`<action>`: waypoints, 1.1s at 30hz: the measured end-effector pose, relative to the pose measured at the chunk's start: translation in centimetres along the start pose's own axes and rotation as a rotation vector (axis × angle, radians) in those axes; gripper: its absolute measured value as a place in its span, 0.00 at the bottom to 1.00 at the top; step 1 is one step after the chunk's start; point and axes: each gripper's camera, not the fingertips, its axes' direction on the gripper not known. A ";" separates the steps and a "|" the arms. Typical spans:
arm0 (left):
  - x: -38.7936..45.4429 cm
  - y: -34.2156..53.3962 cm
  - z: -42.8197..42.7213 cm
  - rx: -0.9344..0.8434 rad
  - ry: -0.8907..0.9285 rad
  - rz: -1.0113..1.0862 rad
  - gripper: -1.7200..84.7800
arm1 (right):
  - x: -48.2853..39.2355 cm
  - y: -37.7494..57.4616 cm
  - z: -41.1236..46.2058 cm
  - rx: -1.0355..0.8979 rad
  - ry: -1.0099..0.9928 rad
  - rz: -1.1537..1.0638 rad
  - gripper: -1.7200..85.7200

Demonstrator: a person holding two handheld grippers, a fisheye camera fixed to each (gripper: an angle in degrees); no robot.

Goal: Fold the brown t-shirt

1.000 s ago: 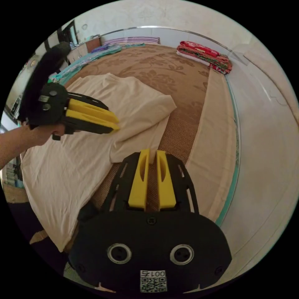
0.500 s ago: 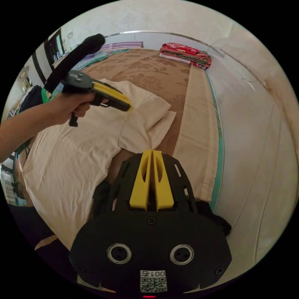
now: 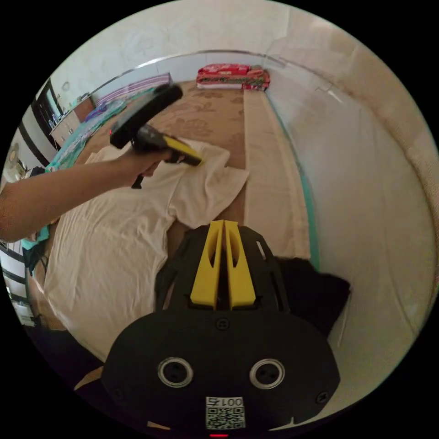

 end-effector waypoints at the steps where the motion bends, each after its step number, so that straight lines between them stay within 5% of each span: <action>1: -0.2 -0.2 0.1 0.003 0.003 0.002 0.02 | 1.0 -1.2 -0.1 0.057 -0.002 -0.038 0.05; 10: -4.6 -2.8 -1.4 0.040 0.075 -0.065 0.02 | 4.6 -10.4 10.0 -0.042 -0.126 -0.255 0.12; 15: -2.3 -0.8 -5.9 0.190 0.297 0.065 0.10 | 3.7 -10.6 11.6 -0.097 -0.080 -0.302 0.06; 20: 0.8 -1.2 -5.5 0.111 0.337 0.201 0.12 | 3.0 -10.4 11.0 -0.107 0.007 -0.337 0.04; 33: -9.1 0.0 -8.0 0.115 0.284 -0.173 0.10 | -2.0 -13.1 2.6 0.116 -0.282 -0.355 0.03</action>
